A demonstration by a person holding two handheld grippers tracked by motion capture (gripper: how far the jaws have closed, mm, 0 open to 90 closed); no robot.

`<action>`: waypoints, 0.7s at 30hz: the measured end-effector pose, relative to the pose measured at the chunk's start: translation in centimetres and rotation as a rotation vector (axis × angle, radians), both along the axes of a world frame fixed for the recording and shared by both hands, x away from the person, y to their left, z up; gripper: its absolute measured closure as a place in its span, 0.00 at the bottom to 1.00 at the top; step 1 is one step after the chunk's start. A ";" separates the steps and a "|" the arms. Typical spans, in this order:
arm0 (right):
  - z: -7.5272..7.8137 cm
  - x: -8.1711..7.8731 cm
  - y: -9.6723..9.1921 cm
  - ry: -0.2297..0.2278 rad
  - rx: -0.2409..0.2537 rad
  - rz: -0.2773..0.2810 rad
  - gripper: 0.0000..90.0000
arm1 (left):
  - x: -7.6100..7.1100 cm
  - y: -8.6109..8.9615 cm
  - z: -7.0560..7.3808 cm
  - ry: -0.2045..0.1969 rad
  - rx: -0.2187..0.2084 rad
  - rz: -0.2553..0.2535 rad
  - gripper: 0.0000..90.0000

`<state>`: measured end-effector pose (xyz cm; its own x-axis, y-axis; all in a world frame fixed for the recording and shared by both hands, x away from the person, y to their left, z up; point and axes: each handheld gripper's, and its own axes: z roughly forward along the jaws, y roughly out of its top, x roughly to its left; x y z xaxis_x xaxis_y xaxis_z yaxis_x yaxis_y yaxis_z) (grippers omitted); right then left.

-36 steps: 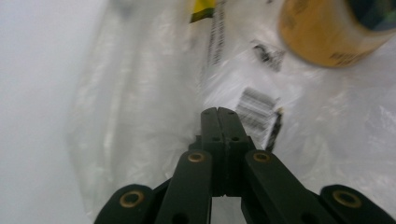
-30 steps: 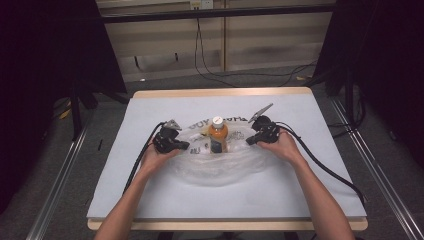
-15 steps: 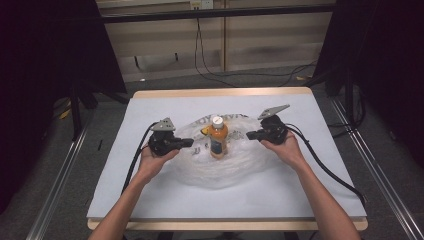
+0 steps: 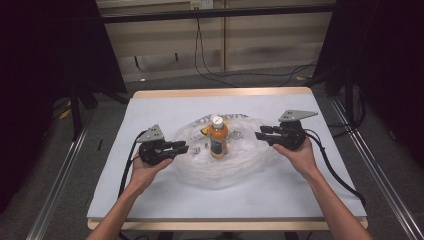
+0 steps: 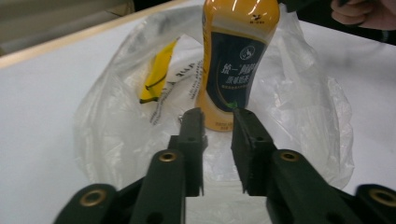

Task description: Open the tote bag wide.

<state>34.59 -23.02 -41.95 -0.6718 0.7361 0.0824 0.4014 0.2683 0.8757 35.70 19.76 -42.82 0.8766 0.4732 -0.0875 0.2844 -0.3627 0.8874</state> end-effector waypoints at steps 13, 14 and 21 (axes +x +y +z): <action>0.8 -3.4 -1.5 -0.030 0.027 -0.047 0.08 | -2.2 2.0 0.0 -0.026 -0.026 0.126 0.13; 0.8 -3.8 -1.9 -0.033 0.040 -0.063 0.06 | -2.5 2.2 0.1 -0.027 -0.021 0.128 0.12; 0.8 -6.4 -3.7 -0.122 0.055 -0.128 0.06 | -4.4 3.2 0.0 -0.059 -0.035 0.146 0.09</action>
